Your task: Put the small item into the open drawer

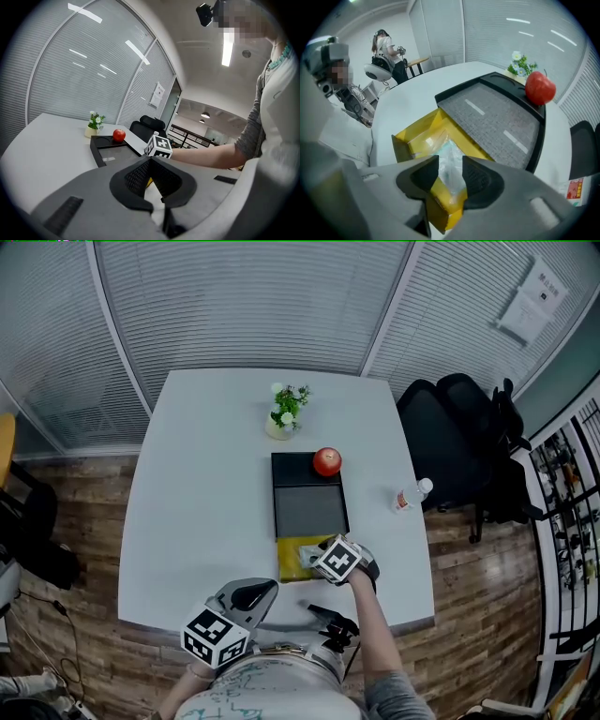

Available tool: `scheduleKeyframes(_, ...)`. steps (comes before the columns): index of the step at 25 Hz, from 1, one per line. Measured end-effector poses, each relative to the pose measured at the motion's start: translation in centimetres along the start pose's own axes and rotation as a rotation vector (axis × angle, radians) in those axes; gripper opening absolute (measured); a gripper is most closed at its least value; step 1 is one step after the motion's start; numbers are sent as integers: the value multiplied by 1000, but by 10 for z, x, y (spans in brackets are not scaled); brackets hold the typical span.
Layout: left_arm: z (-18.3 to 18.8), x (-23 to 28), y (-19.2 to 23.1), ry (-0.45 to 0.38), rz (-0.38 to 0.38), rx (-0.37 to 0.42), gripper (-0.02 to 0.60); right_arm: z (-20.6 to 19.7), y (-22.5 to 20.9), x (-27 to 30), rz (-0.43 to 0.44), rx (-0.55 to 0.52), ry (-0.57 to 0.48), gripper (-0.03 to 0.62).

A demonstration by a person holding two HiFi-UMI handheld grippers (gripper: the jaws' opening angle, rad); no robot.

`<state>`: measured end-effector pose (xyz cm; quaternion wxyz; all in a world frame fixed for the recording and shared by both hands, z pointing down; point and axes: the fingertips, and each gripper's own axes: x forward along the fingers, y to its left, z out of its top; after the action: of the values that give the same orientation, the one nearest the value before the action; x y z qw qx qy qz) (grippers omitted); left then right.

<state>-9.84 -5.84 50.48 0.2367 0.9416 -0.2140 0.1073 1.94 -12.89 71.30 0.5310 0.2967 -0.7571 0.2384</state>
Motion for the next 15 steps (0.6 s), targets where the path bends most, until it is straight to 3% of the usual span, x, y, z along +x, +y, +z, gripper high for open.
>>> scheduleKeyframes(15, -1, 0, -4, -2, -1, 3, -3, 0, 2, -16, -14, 7, -69, 176)
